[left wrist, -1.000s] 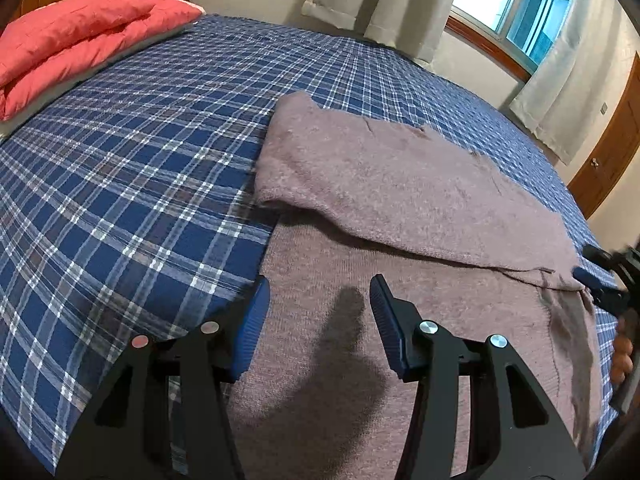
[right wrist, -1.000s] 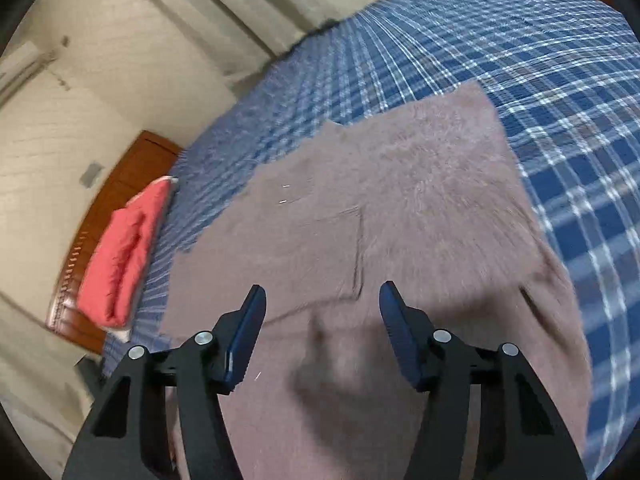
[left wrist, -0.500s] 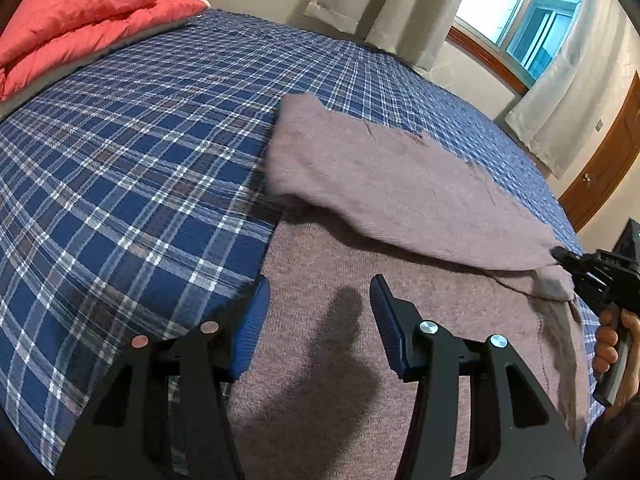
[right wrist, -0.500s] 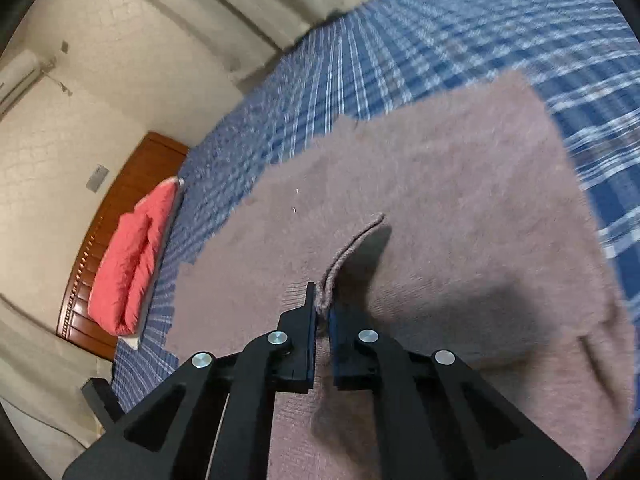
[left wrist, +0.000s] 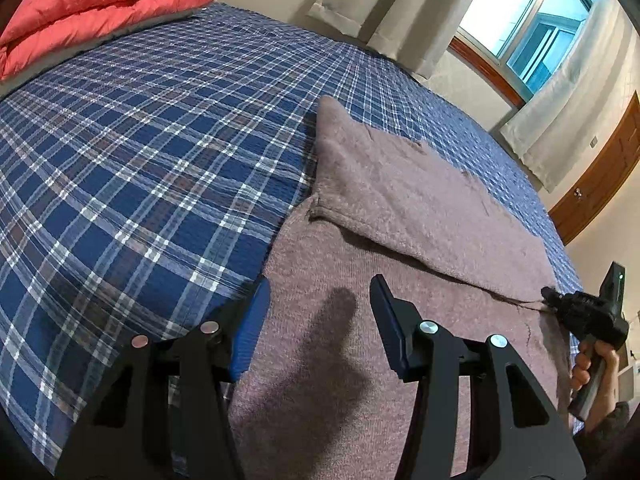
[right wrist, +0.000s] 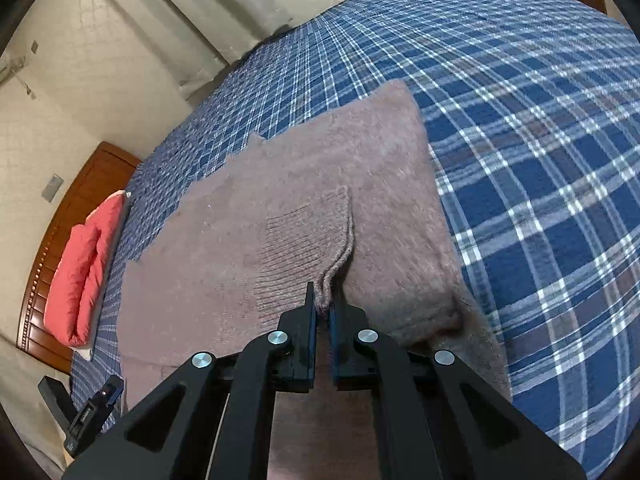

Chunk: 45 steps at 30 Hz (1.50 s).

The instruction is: Fold small clothes

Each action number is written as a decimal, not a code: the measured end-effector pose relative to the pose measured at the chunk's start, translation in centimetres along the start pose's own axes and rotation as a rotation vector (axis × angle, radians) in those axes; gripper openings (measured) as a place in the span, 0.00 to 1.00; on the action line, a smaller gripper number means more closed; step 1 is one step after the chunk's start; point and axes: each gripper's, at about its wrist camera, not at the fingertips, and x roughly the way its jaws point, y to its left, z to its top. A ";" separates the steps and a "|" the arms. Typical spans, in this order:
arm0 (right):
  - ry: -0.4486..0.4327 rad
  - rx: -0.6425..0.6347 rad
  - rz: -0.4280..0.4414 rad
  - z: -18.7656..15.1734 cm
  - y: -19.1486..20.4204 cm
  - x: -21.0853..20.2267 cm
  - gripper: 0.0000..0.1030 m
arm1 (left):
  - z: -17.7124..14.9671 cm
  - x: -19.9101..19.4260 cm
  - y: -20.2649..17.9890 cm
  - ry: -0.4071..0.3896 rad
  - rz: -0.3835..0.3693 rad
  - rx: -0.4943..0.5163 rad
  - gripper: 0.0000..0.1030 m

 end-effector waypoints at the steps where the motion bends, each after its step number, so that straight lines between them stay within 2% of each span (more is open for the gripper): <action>1: -0.004 0.009 0.003 -0.1 -0.1 -0.2 0.04 | 0.0 0.0 0.1 0.000 -0.002 -0.002 0.50; 6: -0.023 -0.004 -0.008 -0.8 0.1 -1.1 0.04 | 0.0 0.0 0.0 0.003 0.009 0.009 0.50; 12: -0.035 -0.003 -0.002 -1.1 0.1 -1.7 0.05 | 1.5 -0.6 -0.7 -0.012 0.060 0.050 0.50; 16: -0.038 0.074 0.058 -0.9 -1.4 -1.6 0.07 | 3.5 0.8 -0.4 0.008 0.049 0.006 0.50; 19: -0.059 0.097 0.070 -1.0 -2.0 -2.5 0.18 | 4.9 2.2 -0.3 0.012 0.065 0.004 0.50; 20: -0.065 0.099 0.077 -1.1 -2.1 -2.9 0.26 | 5.4 3.0 -0.1 0.021 0.081 0.007 0.49; 23: -0.080 0.107 0.101 -1.3 -2.4 -4.2 0.41 | 5.8 4.9 0.0 0.063 0.117 0.044 0.35; 25: -0.082 0.097 0.104 -1.4 -2.4 -5.0 0.45 | 6.0 5.1 -0.3 0.057 0.126 0.089 0.35; 26: -0.083 0.091 0.108 -1.4 -2.5 -5.4 0.47 | 6.2 5.0 -0.4 0.058 0.124 0.091 0.35; 29: -0.073 0.080 0.129 -2.0 -2.7 -6.4 0.53 | 7.6 4.7 0.0 0.042 0.051 0.037 0.35; 32: -0.058 0.066 0.147 -2.8 -2.8 -6.9 0.54 | 8.5 6.0 -0.3 0.051 0.071 0.044 0.35; 36: -0.016 0.055 0.166 -4.3 -3.0 -6.8 0.54 | 9.6 8.8 -1.3 0.062 0.138 0.122 0.35; 45: -0.003 0.045 0.185 -5.8 -3.5 -7.0 0.56 | 14.6 12.6 -0.9 0.066 0.205 0.084 0.35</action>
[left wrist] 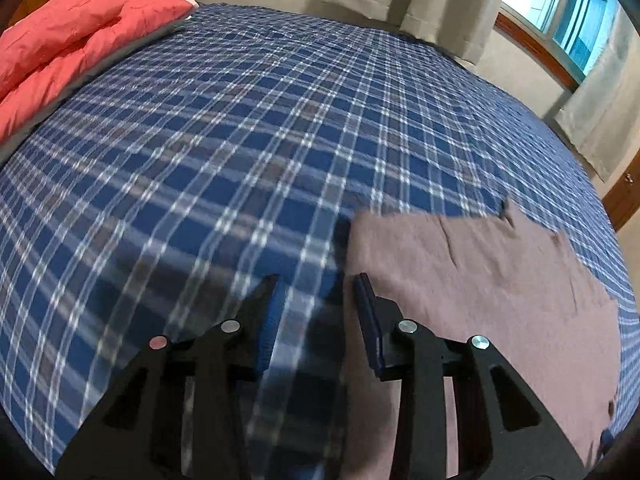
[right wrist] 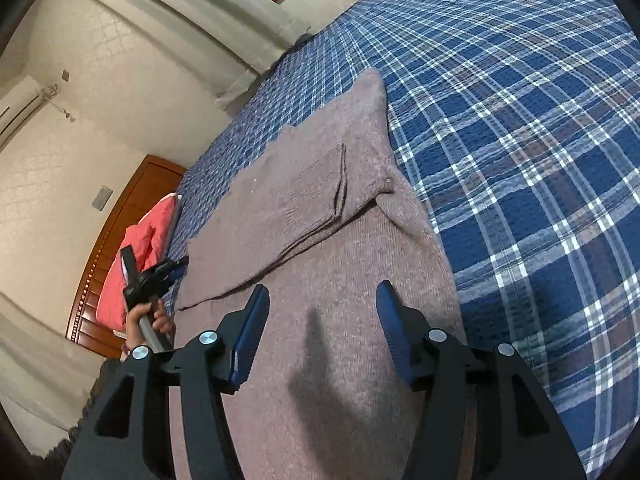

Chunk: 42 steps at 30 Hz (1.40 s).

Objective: Fold small clothes
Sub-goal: 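Grasp the sweater hem with the left gripper and lift it toward the collar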

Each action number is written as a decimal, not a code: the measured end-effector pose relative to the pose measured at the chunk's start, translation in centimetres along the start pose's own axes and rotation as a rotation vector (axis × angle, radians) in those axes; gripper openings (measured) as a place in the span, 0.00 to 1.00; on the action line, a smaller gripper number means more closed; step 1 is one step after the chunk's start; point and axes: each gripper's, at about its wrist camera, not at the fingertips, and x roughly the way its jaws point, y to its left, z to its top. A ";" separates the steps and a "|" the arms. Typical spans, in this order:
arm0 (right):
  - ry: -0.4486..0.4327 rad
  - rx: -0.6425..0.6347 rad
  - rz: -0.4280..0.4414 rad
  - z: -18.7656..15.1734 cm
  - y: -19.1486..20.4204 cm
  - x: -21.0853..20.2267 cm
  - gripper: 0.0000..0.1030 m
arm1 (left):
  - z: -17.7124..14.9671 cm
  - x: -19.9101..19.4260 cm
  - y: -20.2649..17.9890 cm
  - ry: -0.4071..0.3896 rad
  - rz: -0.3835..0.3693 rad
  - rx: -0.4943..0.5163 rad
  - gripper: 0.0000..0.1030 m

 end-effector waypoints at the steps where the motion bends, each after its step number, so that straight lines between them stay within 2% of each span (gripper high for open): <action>1: -0.004 0.002 0.006 -0.1 0.0 0.0 0.57 | 0.4 0.3 -0.2 0.000 0.010 0.006 0.35; 6: -0.012 -0.024 -0.004 -0.6 0.5 -0.6 0.60 | 2.1 1.4 -0.7 0.002 0.052 0.033 0.38; 9: -0.029 -0.033 0.000 -1.1 0.8 -1.7 0.60 | 2.5 0.5 0.4 0.000 0.026 -0.015 0.38; 12: -0.045 -0.044 -0.017 -1.3 0.8 -2.7 0.63 | 1.3 -1.5 1.7 -0.004 -0.015 -0.028 0.38; 16: -0.042 -0.028 -0.042 -2.5 -0.2 -4.3 0.64 | -2.5 -5.3 3.0 0.012 -0.054 0.003 0.38; 18: -0.041 -0.017 -0.058 -3.0 -0.7 -5.1 0.64 | -5.3 -7.8 3.7 0.016 -0.074 0.016 0.47; 20: -0.045 -0.007 -0.071 -3.7 -1.2 -6.1 0.64 | -7.8 -9.8 4.3 0.016 -0.088 0.019 0.49; 27: -0.040 0.015 -0.088 -6.5 -2.1 -9.3 0.64 | -17.0 -14.9 7.0 0.130 -0.293 -0.074 0.49; 30: -0.020 0.031 -0.079 -7.7 -2.5 -10.2 0.64 | -19.4 -16.1 7.1 0.140 -0.333 -0.070 0.50; 34: 0.022 0.066 -0.015 -9.7 -2.9 -10.6 0.64 | -21.7 -17.6 7.4 0.151 -0.405 -0.073 0.50; 39: 0.065 0.062 0.043 -11.7 -2.4 -11.2 0.64 | -23.4 -18.6 7.3 0.157 -0.475 -0.086 0.50; 42: 0.102 0.035 0.062 -13.0 -1.6 -11.5 0.64 | -24.6 -19.0 7.0 0.183 -0.544 -0.079 0.50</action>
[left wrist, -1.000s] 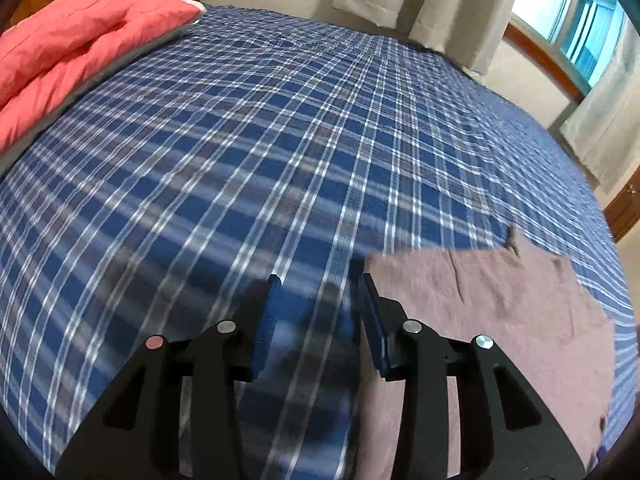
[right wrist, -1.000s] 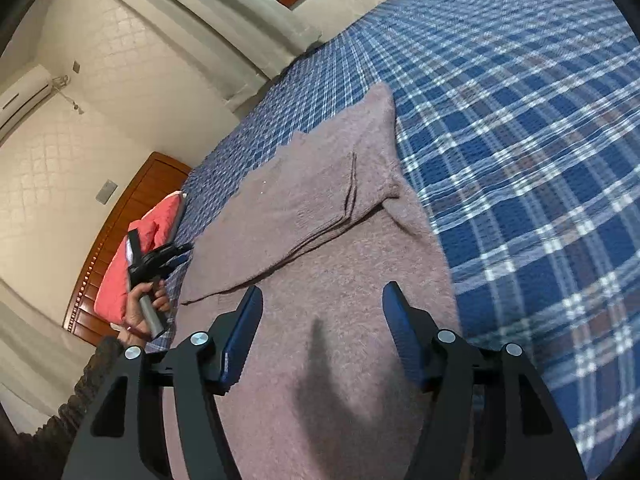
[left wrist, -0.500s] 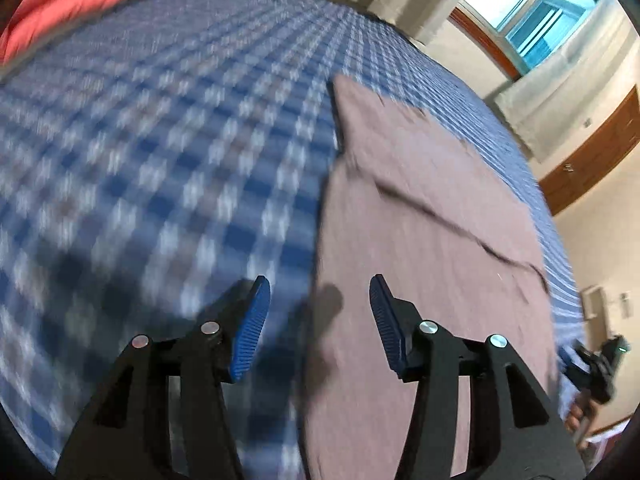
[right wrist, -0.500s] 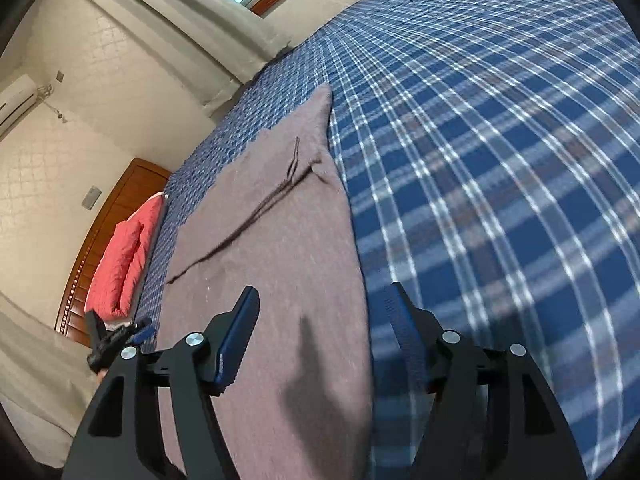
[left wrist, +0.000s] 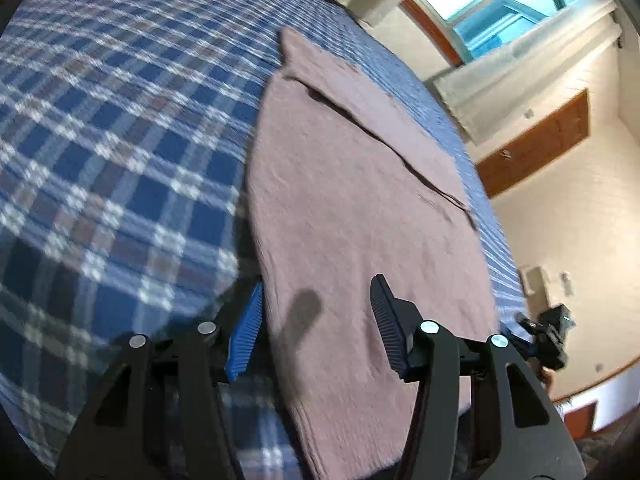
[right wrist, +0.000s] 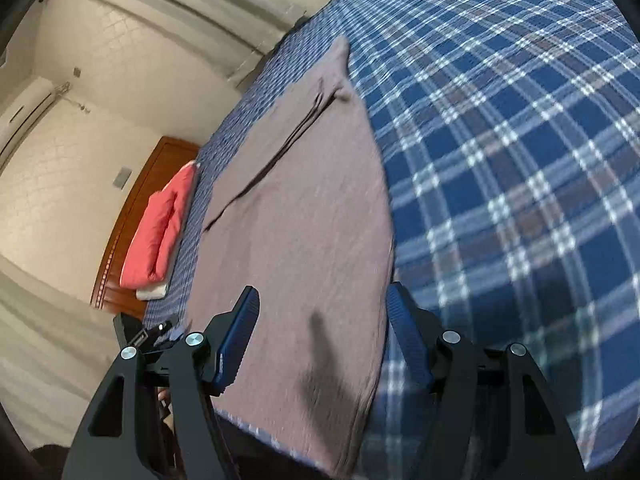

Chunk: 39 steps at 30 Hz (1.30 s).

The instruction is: Fold small clothes

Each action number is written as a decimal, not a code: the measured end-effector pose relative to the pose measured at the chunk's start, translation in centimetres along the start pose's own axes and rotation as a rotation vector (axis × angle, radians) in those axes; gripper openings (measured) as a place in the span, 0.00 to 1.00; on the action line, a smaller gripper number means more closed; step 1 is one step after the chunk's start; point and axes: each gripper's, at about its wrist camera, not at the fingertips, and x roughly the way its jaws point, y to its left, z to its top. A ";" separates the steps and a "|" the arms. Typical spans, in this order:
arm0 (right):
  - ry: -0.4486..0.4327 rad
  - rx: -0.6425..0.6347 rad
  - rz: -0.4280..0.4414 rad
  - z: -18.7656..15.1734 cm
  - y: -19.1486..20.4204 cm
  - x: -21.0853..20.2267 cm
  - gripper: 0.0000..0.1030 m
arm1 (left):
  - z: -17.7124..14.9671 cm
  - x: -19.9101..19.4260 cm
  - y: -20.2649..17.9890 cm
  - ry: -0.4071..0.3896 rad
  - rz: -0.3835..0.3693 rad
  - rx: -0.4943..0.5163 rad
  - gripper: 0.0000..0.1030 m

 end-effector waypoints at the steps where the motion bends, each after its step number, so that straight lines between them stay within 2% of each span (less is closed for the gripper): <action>1: 0.010 -0.007 0.005 -0.2 0.3 0.1 0.64 | -0.4 0.1 -0.1 0.011 -0.010 0.002 0.50; 5: 0.052 -0.042 0.022 -1.9 1.3 0.3 0.64 | -1.4 0.2 -0.7 0.020 -0.019 0.036 0.50; 9: 0.093 -0.067 0.043 -3.2 2.1 0.7 0.64 | -2.0 0.1 -0.8 0.035 -0.053 0.028 0.50; 14: 0.111 -0.095 0.039 -3.8 2.5 1.2 0.62 | -2.9 0.1 -1.5 0.058 -0.069 0.061 0.50; 19: 0.098 -0.072 0.041 -4.0 2.1 1.0 0.54 | -3.7 0.7 -2.5 0.069 -0.050 0.117 0.47; 22: 0.092 -0.059 0.044 -3.6 1.8 1.2 0.48 | -3.8 0.7 -2.3 0.057 -0.048 0.104 0.41; 25: 0.099 -0.054 0.040 -4.0 1.3 1.0 0.38 | -3.8 0.7 -2.0 0.048 -0.044 0.082 0.33; 28: 0.112 -0.057 0.015 -4.4 0.7 0.8 0.22 | -4.0 0.7 -1.8 0.049 -0.027 0.086 0.22; 29: 0.117 -0.051 0.003 -4.5 0.5 0.9 0.12 | -4.1 0.7 -1.7 0.054 -0.031 0.084 0.15; 30: 0.119 -0.046 -0.003 -4.6 0.5 1.1 0.07 | -4.2 0.6 -1.6 0.063 -0.040 0.080 0.07; 34: 0.125 -0.058 0.013 -4.4 1.0 0.7 0.06 | -4.3 0.4 -1.5 0.068 -0.044 0.075 0.04; 39: 0.049 -0.028 0.160 -1.1 1.4 -0.3 0.06 | -1.8 -0.4 -2.0 -0.002 -0.137 0.020 0.04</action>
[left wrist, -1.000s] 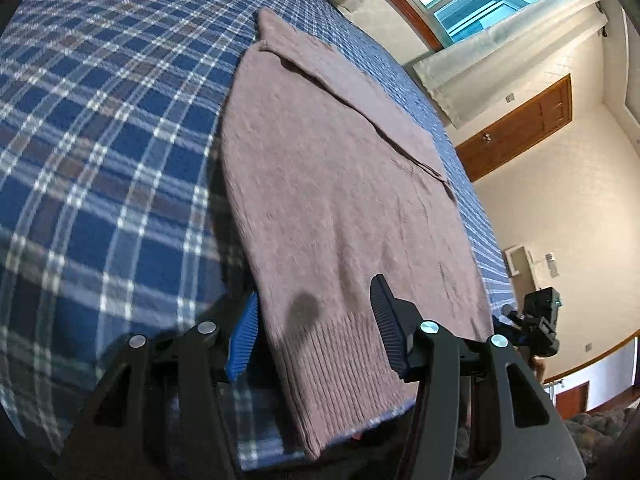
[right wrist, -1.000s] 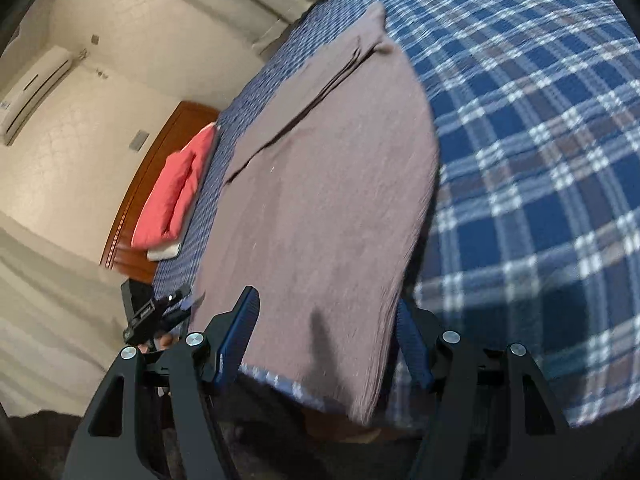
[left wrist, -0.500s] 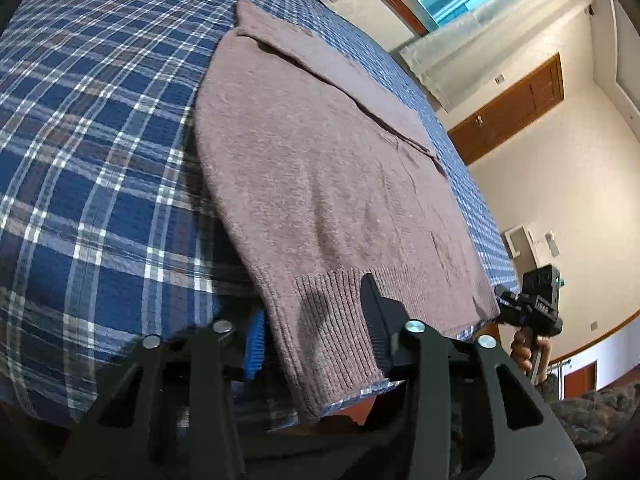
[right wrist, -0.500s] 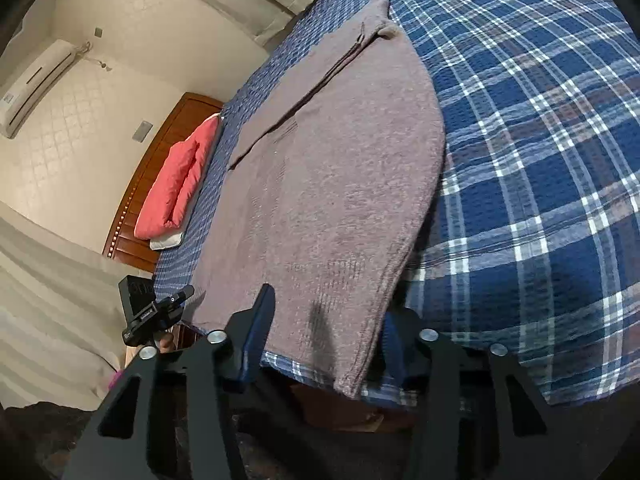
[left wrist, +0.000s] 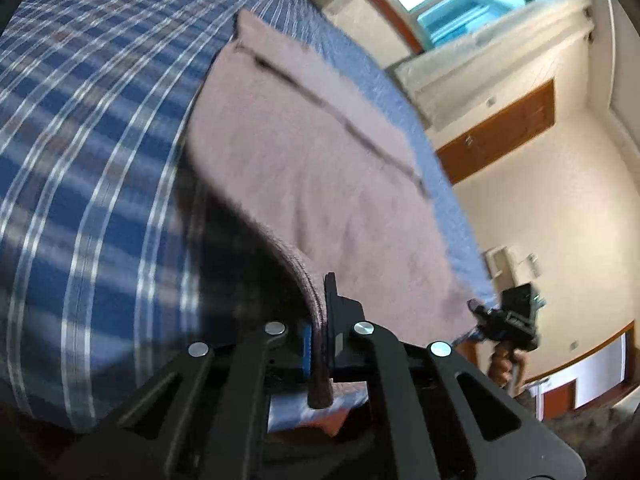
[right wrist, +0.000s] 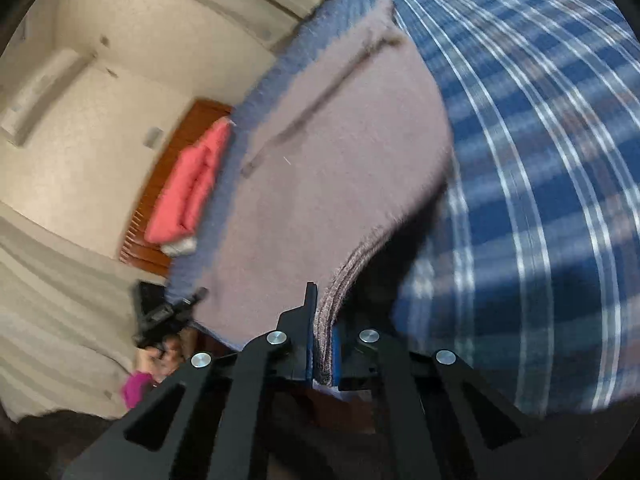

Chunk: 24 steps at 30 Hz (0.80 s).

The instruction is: Fold small clothes

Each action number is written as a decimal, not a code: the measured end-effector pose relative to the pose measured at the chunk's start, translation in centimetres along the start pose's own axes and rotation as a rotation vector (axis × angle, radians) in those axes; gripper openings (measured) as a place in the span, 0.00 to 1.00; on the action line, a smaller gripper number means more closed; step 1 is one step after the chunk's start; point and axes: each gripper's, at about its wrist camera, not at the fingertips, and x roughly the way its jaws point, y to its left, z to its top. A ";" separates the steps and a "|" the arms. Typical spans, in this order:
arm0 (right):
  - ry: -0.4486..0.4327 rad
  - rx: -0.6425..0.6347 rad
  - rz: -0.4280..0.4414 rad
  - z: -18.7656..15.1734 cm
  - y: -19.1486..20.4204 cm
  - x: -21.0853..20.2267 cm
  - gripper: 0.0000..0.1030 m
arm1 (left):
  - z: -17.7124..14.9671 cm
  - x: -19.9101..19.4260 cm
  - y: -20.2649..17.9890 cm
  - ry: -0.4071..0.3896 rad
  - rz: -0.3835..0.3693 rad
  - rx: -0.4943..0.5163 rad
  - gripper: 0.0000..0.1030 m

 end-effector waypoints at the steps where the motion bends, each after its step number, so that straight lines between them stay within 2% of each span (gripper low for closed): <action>1: -0.013 0.002 0.014 0.8 0.0 0.1 0.06 | 0.9 0.1 -0.1 -0.016 -0.005 -0.002 0.04; 4: -0.039 0.026 0.033 3.7 -0.6 1.3 0.06 | 3.7 1.1 -0.3 -0.053 0.013 0.011 0.04; 9: -0.060 0.090 -0.014 7.5 -2.9 4.8 0.06 | 7.2 4.5 0.7 -0.077 0.073 -0.009 0.04; 13: -0.075 0.120 -0.013 8.9 -4.0 6.4 0.06 | 8.6 7.1 1.1 -0.069 0.168 0.031 0.04; 16: -0.088 0.094 -0.012 9.1 -3.7 6.3 0.08 | 8.8 7.4 0.7 -0.072 0.198 0.057 0.09; 19: -0.125 0.063 0.018 8.6 -3.3 5.9 0.15 | 8.7 6.9 0.1 -0.078 0.224 0.075 0.21; 20: -0.157 0.054 0.028 8.3 -3.2 5.4 0.19 | 8.7 6.5 -0.1 -0.095 0.240 0.085 0.30; 21: -0.185 0.046 0.032 8.2 -3.4 5.0 0.29 | 8.6 6.0 -0.2 -0.119 0.250 0.090 0.42; 23: -0.227 0.038 0.050 8.0 -3.4 4.3 0.38 | 8.6 5.0 -0.3 -0.167 0.268 0.100 0.52; 24: -0.242 0.039 0.053 7.9 -3.5 4.1 0.44 | 8.6 4.7 -0.4 -0.175 0.272 0.104 0.52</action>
